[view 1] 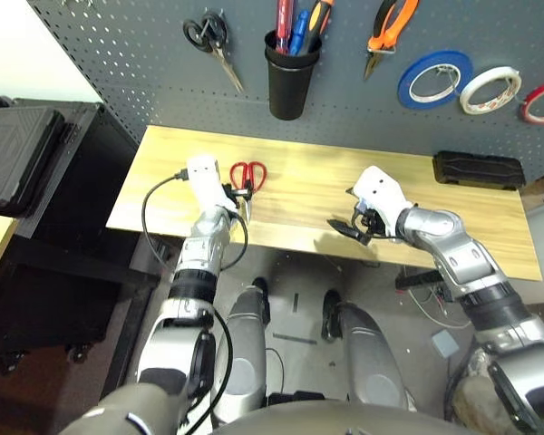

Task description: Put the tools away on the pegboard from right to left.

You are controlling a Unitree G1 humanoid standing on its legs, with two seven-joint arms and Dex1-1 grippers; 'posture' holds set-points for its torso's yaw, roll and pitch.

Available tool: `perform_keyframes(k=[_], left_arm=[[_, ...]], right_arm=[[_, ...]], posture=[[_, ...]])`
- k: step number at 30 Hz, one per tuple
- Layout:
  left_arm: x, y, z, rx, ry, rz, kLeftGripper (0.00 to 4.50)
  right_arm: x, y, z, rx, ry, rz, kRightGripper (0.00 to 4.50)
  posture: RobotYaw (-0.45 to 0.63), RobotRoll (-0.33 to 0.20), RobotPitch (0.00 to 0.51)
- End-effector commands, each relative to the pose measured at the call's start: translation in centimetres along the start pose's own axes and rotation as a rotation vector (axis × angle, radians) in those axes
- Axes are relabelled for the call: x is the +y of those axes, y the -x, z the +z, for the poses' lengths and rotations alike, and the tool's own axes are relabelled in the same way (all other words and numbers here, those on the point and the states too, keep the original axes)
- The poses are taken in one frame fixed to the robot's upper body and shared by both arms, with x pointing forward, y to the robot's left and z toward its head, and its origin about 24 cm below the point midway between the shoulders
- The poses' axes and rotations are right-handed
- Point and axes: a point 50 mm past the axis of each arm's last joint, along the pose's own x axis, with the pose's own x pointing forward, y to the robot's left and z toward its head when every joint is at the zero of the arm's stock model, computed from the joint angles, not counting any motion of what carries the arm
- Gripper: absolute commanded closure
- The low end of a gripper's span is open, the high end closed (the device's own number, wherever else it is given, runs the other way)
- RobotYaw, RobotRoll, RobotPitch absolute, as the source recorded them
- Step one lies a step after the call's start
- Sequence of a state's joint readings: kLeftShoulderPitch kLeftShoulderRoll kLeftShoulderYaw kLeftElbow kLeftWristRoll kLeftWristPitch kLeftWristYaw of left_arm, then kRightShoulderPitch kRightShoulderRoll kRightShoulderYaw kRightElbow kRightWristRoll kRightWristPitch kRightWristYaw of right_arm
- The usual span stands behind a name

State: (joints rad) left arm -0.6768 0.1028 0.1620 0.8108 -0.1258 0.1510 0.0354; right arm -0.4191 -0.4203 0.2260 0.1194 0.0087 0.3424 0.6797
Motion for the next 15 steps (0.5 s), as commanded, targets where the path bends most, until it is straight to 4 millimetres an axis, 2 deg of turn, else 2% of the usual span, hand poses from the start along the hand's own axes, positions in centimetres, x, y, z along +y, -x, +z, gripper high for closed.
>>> perform_keyframes(k=[1,15], left_arm=[[0.8,-0.5,-1.3,0.054,0.0,0.058,0.04],[0.2,-0.8,-3.3,0.188,-0.021,0.1,0.04]], right_arm=[[0.5,-0.2,-0.2,0.014,-0.005,0.005,0.0],[0.8,0.3,2.4,-0.055,0.015,0.003,0.0]], posture=[[0.14,0.0,0.299],[0.09,0.0,0.298]])
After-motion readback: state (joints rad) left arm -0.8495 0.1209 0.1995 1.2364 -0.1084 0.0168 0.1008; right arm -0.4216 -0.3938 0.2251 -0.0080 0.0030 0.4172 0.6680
